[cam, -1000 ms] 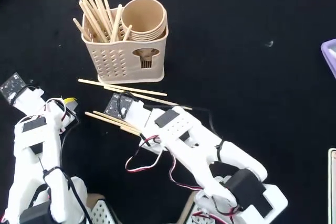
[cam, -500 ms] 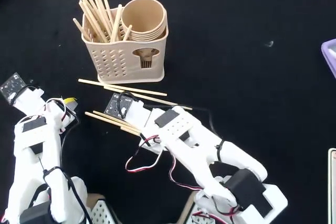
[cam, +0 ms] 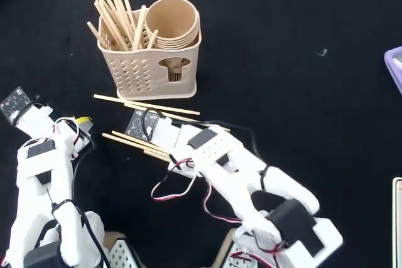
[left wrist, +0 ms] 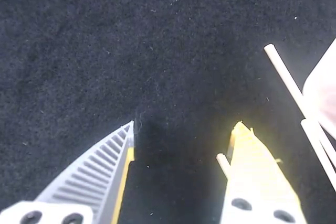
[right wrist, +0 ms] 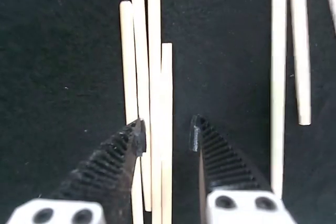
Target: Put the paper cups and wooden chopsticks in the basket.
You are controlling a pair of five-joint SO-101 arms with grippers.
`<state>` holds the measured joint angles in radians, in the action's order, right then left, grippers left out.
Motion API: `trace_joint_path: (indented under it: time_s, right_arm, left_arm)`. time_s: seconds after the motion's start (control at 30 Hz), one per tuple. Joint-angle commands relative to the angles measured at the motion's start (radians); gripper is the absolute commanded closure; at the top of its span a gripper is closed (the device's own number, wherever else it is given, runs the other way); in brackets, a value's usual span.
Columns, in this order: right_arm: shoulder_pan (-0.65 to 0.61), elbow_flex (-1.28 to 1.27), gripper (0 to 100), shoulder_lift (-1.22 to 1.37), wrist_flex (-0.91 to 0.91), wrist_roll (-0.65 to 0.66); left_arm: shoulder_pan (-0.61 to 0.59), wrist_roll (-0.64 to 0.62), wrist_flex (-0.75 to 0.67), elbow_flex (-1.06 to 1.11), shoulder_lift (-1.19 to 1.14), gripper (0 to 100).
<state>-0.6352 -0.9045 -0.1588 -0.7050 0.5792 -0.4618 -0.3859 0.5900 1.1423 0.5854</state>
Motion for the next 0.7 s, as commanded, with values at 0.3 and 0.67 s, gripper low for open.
trace_joint_path:
  time_s: [0.3, 0.67]
  right_arm:
    - [0.02, 0.056, 97.8, 0.025, -0.014, 0.008]
    - [0.021, 0.071, 98.8, -0.251, -0.172, 0.008]
  left_arm:
    - [0.002, -0.011, -0.015, -0.01, 0.015, 71]
    - [0.004, -0.011, -0.017, -0.01, 0.015, 71]
